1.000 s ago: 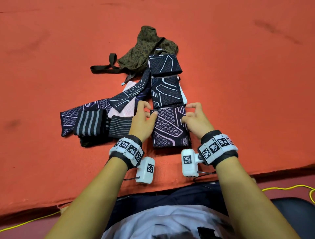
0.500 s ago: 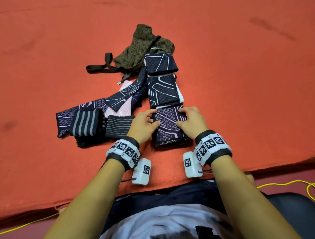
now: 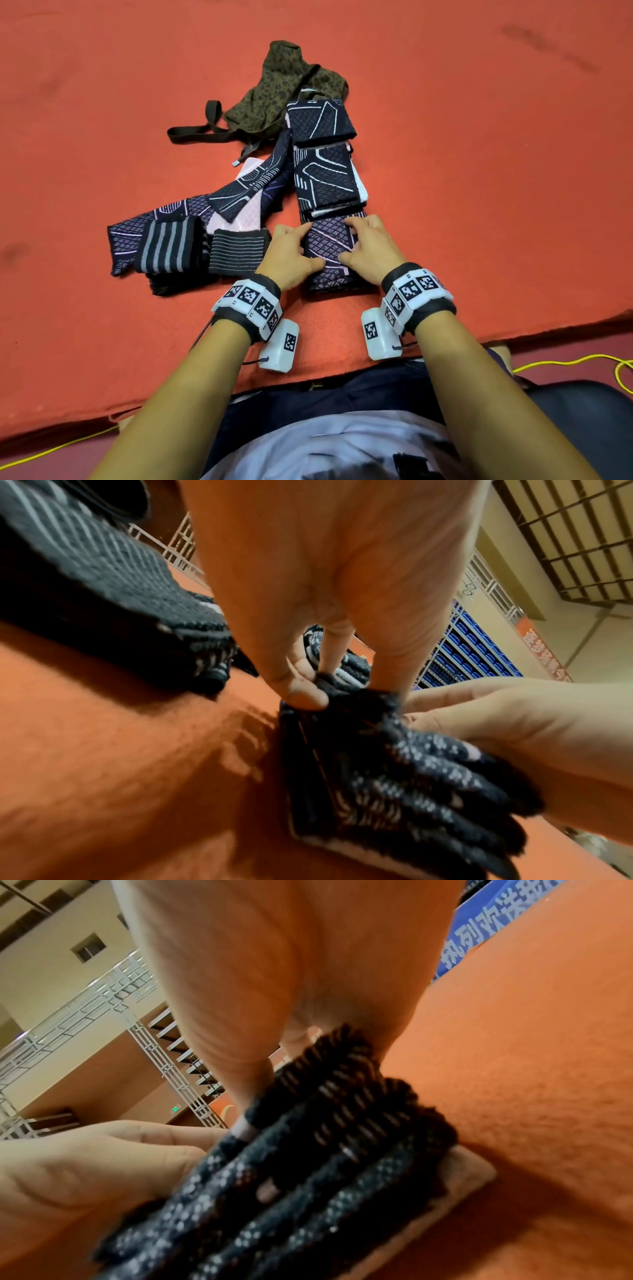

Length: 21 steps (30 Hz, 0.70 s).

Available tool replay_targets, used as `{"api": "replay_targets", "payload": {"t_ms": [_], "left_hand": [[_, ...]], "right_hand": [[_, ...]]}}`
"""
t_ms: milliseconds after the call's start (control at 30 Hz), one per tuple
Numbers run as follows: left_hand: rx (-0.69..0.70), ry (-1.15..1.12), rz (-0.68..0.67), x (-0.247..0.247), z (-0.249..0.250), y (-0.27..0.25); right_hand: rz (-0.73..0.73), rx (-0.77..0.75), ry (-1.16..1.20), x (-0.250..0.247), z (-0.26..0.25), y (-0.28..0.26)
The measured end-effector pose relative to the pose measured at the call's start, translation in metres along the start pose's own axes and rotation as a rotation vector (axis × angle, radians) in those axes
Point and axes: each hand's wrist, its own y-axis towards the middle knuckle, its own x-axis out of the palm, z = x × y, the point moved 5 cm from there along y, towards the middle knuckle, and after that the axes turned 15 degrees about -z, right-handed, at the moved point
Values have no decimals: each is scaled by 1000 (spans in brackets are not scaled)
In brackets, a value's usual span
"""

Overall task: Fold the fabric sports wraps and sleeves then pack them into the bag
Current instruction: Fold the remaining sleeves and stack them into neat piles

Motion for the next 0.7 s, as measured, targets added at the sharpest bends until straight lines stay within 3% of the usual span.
{"api": "replay_targets", "payload": {"t_ms": [233,700], "left_hand": [[-41,38,-5,3,-6,8],[4,-39,54,11,-15,7]], "right_hand": [[44,-35,32,4,9,5],[186,-139,87,16,16,-5]]}}
